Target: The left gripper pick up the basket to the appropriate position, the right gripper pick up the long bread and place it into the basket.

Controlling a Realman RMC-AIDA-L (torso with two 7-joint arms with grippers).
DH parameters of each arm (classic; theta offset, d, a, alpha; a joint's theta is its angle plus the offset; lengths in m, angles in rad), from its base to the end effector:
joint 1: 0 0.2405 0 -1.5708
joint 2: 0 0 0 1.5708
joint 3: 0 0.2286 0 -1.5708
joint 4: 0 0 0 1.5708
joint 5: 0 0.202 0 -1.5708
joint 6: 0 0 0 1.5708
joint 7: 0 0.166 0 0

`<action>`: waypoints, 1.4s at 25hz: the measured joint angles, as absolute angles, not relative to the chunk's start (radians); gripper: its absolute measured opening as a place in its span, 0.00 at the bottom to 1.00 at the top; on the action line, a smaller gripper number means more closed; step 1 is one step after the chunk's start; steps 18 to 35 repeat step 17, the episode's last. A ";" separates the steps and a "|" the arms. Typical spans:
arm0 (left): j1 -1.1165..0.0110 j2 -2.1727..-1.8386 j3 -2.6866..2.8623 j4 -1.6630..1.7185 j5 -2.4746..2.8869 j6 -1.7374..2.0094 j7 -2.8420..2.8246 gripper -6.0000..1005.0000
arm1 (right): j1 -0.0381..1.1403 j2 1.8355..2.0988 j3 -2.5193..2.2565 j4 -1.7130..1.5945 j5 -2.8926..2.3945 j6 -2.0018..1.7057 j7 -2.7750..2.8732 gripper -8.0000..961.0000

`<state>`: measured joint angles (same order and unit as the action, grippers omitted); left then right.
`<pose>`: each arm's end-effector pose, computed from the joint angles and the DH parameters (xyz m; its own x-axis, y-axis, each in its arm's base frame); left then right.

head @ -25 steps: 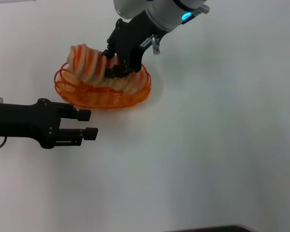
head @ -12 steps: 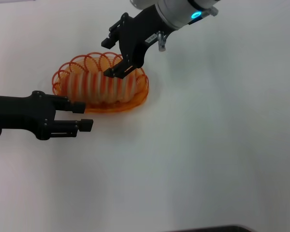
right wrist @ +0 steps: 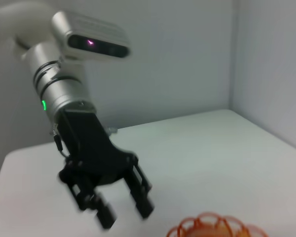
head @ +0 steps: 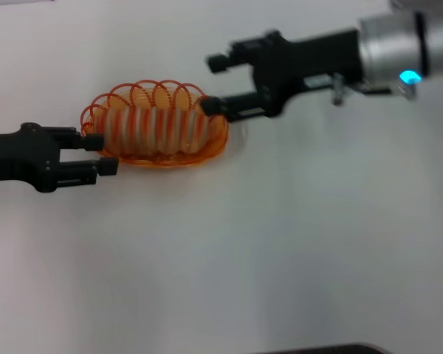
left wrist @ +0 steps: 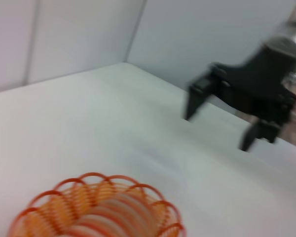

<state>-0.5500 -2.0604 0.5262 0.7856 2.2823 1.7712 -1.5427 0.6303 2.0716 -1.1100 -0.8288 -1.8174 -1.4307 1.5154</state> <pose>-0.2416 0.2993 0.0208 0.7995 0.4730 0.3703 0.5203 -0.8534 -0.0333 0.1443 0.3470 -0.0276 0.9019 -0.1595 -0.4014 -0.2217 -0.9685 -0.1133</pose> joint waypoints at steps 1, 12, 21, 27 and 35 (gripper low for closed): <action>-0.547 -2.059 0.521 0.786 2.282 1.761 -1.543 0.57 | 0.587 2.073 -1.087 -0.827 -1.811 -1.449 1.511 0.76; -0.532 -2.067 0.519 0.780 2.282 1.680 -1.539 0.57 | 0.365 2.083 -0.911 -0.728 -1.802 -1.529 1.390 0.75; -0.532 -2.068 0.522 0.779 2.282 1.680 -1.539 0.57 | 0.361 2.082 -0.906 -0.719 -1.806 -1.534 1.389 0.75; -0.532 -2.068 0.522 0.779 2.282 1.680 -1.539 0.57 | 0.361 2.082 -0.906 -0.719 -1.806 -1.534 1.389 0.75; -0.532 -2.068 0.522 0.779 2.282 1.680 -1.539 0.57 | 0.361 2.082 -0.906 -0.719 -1.806 -1.534 1.389 0.75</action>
